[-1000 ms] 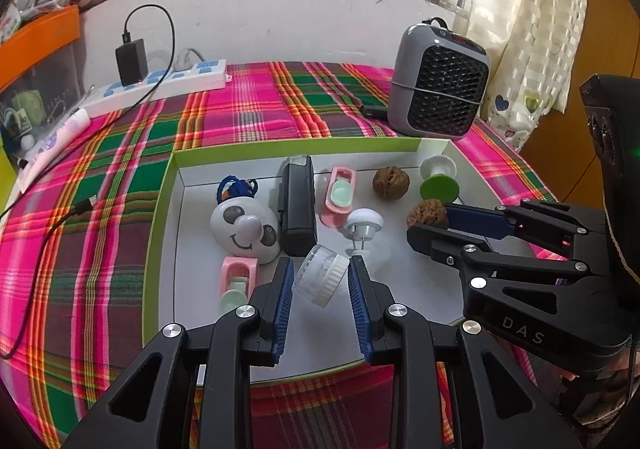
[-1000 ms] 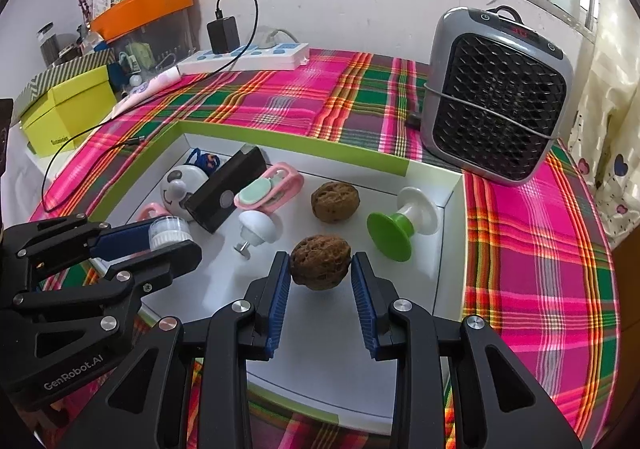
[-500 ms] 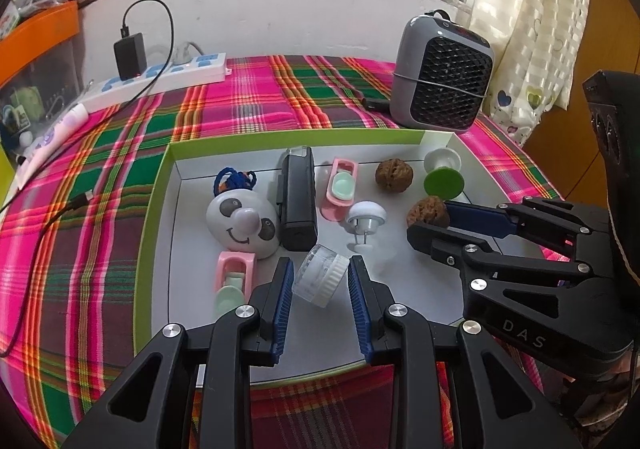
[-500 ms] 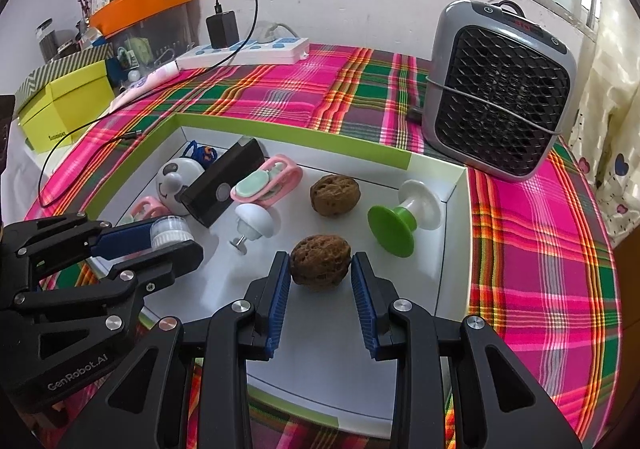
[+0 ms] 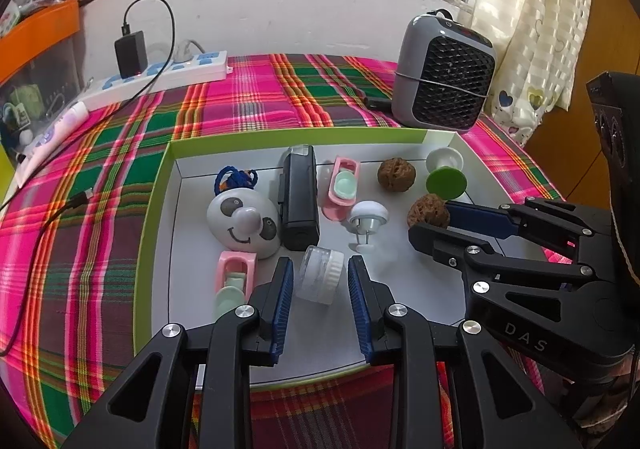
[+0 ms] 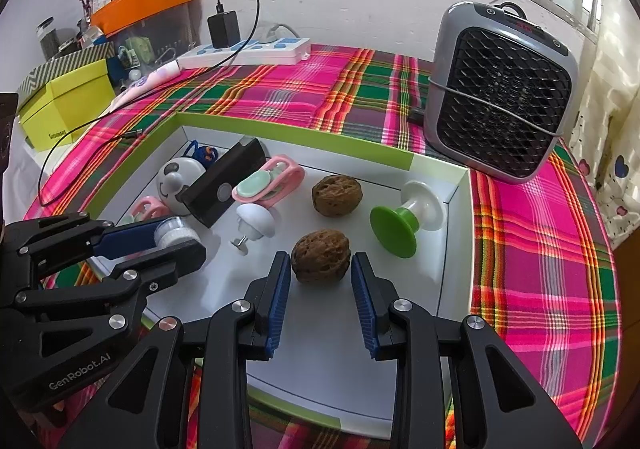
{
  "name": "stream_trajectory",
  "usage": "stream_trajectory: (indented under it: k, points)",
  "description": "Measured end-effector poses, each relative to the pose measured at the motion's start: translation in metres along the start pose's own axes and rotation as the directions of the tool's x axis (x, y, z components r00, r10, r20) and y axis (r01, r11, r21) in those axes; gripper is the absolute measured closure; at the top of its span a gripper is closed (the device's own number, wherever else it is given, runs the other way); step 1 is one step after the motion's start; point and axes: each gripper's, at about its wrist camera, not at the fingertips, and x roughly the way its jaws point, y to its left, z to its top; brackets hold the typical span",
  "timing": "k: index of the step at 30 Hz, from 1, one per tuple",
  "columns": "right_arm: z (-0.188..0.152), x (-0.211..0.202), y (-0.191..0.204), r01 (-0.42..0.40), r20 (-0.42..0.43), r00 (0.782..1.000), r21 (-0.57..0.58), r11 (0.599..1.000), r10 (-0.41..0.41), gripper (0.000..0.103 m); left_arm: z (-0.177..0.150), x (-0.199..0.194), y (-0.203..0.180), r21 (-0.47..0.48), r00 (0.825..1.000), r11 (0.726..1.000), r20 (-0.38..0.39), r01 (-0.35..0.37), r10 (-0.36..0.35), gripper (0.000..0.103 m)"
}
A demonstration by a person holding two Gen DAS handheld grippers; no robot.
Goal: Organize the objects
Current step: 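Lower the white jar and walnut into the box and open both grippers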
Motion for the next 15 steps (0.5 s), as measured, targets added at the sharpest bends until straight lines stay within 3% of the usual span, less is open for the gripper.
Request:
stream_trajectory:
  k: [13,15]
  points:
    - [0.0002,-0.0001,0.0,0.003,0.003,1.0,-0.003,1.0,-0.003,0.07,-0.0001,0.0006,0.0017,-0.003,1.0,1.0,-0.001,-0.019,0.019,0.076]
    - [0.0,-0.001,0.0011,0.007,0.005,1.0,-0.001,1.0,-0.007,0.07,-0.0001,0.0005,0.0026,-0.004,1.0,1.0,0.0,-0.031,0.031,0.071]
